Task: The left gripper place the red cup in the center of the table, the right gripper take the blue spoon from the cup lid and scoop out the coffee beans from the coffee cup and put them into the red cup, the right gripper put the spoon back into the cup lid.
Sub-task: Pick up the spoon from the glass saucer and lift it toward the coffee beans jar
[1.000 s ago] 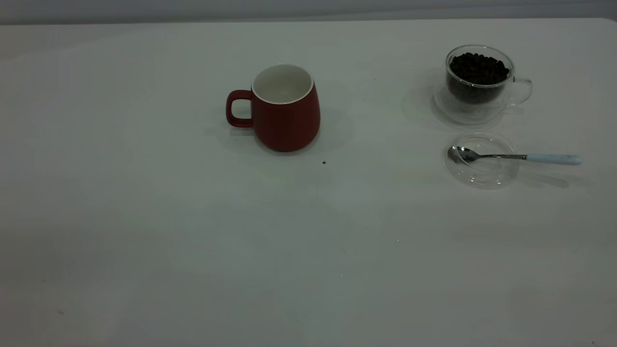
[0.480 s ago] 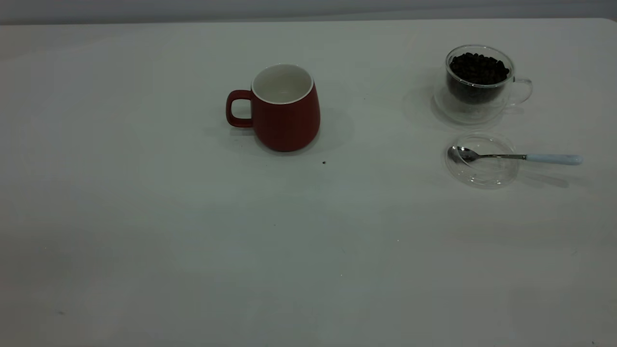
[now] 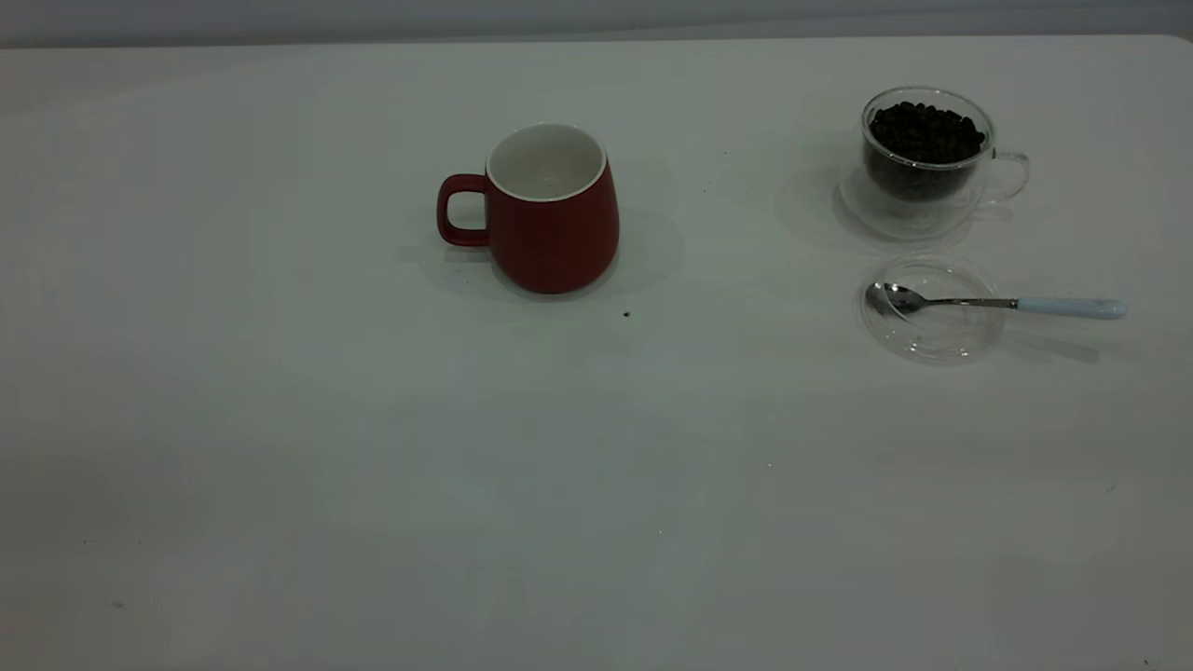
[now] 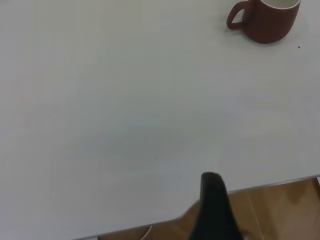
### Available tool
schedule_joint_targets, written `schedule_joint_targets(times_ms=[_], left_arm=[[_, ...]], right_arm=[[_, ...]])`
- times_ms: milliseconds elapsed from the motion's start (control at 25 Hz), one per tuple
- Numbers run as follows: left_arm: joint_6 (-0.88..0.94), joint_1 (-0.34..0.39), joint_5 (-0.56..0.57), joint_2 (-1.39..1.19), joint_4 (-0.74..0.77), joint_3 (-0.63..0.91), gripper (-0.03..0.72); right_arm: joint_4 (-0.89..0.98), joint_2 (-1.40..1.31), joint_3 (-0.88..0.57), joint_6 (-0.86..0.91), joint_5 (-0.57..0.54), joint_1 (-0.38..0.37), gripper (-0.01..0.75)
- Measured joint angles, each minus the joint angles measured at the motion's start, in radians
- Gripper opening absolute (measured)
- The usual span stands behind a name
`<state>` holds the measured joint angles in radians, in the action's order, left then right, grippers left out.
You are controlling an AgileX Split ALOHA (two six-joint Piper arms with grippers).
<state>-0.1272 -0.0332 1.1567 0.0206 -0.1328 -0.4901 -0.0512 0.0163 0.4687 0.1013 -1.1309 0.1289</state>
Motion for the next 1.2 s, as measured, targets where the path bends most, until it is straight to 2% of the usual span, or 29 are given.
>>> schedule_joint_targets(times_ms=[560, 680, 1200], left_arm=[[0.0, 0.0, 0.0, 0.0, 0.0, 0.0, 0.587], [0.0, 0.0, 0.0, 0.0, 0.0, 0.0, 0.587], [0.0, 0.0, 0.001, 0.0, 0.0, 0.0, 0.587]], right_arm=[[-0.041, 0.0, 0.0, 0.055, -0.003, 0.0, 0.466], [-0.043, -0.023, 0.0, 0.06, -0.004, 0.0, 0.487], [0.001, -0.5, 0.001, -0.034, 0.031, 0.0, 0.542]])
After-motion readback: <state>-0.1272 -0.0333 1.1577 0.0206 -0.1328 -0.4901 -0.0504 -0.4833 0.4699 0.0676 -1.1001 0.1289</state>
